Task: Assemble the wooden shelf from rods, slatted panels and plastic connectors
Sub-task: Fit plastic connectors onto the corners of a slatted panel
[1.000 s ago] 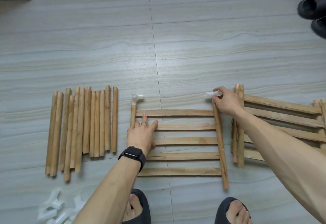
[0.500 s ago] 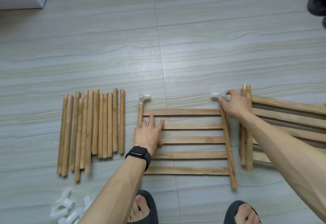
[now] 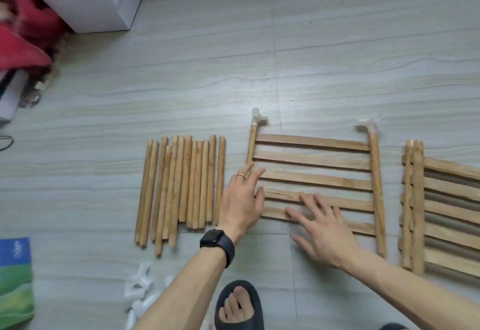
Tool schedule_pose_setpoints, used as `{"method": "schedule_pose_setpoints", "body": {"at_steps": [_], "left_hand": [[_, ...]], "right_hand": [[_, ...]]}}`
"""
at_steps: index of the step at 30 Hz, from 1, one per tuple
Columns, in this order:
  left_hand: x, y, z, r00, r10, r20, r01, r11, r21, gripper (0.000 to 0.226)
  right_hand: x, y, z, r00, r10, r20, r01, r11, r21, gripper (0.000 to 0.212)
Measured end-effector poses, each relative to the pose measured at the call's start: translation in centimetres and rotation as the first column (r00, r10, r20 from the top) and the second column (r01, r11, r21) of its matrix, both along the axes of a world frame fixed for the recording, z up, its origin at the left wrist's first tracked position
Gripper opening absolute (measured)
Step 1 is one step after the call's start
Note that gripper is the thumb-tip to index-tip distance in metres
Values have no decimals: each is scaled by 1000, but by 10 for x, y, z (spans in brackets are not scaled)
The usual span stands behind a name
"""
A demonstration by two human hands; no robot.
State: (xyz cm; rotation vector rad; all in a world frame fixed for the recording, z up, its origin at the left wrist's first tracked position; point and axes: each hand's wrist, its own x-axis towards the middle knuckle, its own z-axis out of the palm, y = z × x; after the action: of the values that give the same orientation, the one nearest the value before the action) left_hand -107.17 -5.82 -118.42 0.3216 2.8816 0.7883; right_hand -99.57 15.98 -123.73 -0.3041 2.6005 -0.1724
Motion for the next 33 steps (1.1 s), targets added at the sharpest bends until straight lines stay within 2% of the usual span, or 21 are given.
{"method": "schedule_pose_setpoints", "body": {"at_steps": [3, 5, 7, 8, 10, 12, 13, 16, 19, 20, 21, 22, 24, 25, 26, 27, 30, 33], "left_hand": [[42, -69, 9, 946, 302, -120, -298, 953, 53, 37], [70, -118, 12, 838, 535, -107, -539, 842, -10, 40], [96, -163, 11, 711, 703, -15, -695, 698, -173, 46], [108, -182, 9, 661, 748, 60, -705, 647, -290, 51], [127, -211, 3, 582, 775, 245, -630, 621, -467, 60], [136, -231, -6, 525, 757, 390, -566, 652, -504, 56], [138, -236, -10, 525, 743, 415, -548, 668, -503, 51], [135, -242, -16, 588, 722, 366, -503, 680, -534, 33], [127, -238, -11, 652, 706, 276, -471, 663, -581, 28], [124, -235, -9, 663, 702, 260, -501, 675, -542, 29], [122, -230, -7, 651, 710, 270, -577, 694, -431, 29], [118, -221, -5, 614, 724, 315, -687, 686, -238, 28], [110, -197, 1, 529, 703, 475, -837, 523, 160, 24], [106, -183, 3, 522, 655, 547, -851, 446, 278, 22], [101, -168, 2, 539, 595, 597, -841, 413, 349, 21], [96, -153, 1, 568, 527, 632, -822, 412, 394, 21], [84, -108, -7, 627, 322, 710, -752, 488, 443, 27], [83, -74, -16, 567, 204, 798, -754, 519, 403, 33]], "right_hand": [[5, -15, -10, 1000, 26, -3, -26, 997, 72, 70], [1, -23, -8, 1000, 27, 2, -27, 993, 119, 66], [-7, -32, 2, 998, 63, 0, -62, 982, 178, 58], [-11, -35, 9, 997, 81, -9, -77, 975, 209, 54], [-18, -38, 20, 994, 111, -22, -103, 963, 248, 50], [-22, -39, 24, 991, 136, -7, -129, 953, 275, 51], [-23, -39, 25, 990, 142, -3, -135, 948, 289, 49], [-21, -34, 25, 986, 165, -4, -156, 941, 299, 48], [-18, -28, 23, 985, 172, 10, -168, 941, 295, 52], [-17, -28, 23, 986, 166, 12, -162, 940, 301, 52], [-16, -28, 23, 987, 158, 13, -155, 939, 306, 51], [-16, -29, 24, 988, 154, 13, -151, 939, 309, 49], [-17, -30, 24, 988, 155, 6, -149, 938, 313, 48], [-17, -31, 24, 988, 154, 3, -148, 939, 311, 47], [-17, -33, 25, 988, 151, 2, -145, 940, 308, 46], [-18, -33, 27, 989, 146, 4, -140, 943, 302, 45], [-20, -36, 32, 992, 126, 10, -124, 952, 281, 44], [-19, -35, 32, 995, 104, 10, -103, 958, 268, 42]]}}
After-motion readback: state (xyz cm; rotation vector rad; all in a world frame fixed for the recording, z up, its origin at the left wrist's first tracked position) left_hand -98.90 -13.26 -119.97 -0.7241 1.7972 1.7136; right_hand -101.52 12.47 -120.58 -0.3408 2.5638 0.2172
